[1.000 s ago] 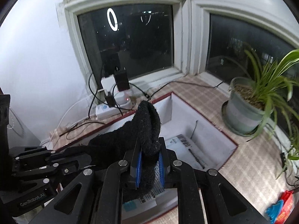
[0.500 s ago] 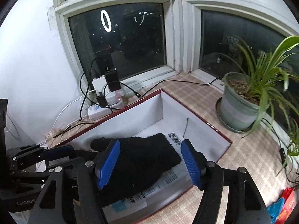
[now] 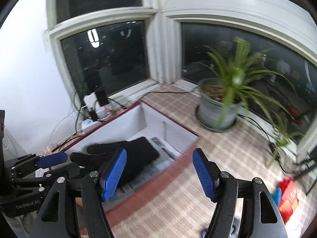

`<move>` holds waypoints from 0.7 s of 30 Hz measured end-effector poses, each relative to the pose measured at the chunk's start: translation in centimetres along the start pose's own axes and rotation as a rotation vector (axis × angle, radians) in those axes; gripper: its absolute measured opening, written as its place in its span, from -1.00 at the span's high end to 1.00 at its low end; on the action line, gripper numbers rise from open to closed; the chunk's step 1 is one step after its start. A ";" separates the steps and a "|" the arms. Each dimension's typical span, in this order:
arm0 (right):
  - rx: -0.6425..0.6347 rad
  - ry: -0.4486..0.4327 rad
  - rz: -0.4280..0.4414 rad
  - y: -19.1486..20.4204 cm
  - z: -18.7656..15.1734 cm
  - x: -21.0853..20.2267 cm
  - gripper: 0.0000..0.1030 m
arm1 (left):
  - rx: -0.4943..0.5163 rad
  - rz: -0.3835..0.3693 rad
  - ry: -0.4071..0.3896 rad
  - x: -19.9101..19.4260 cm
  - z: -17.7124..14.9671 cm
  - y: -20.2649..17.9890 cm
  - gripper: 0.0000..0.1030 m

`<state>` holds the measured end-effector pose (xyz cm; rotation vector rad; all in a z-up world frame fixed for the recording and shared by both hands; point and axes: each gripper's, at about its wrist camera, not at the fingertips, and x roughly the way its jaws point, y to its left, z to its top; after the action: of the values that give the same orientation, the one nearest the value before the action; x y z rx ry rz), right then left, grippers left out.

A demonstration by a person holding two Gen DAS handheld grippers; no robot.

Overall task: Organize soft objects
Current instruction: 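Lower the glove into the box and open both grippers, then move both grippers away from the box toward the white Vinda tissue pack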

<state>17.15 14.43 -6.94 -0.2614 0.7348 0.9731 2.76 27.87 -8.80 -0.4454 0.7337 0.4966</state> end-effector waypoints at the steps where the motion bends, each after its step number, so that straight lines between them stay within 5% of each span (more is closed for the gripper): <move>1: 0.021 0.001 -0.011 -0.7 -0.3 -0.5 -0.27 | 0.011 -0.007 -0.003 -0.2 -0.1 -0.6 0.08; 21: 0.284 0.051 -0.273 -14.7 -9.9 -11.2 -0.27 | 0.294 -0.220 0.045 0.4 -3.2 -15.1 -0.04</move>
<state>20.94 -6.18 -8.35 -0.1331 0.8495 0.5967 9.97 14.23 -8.06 -0.2580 0.7769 0.1681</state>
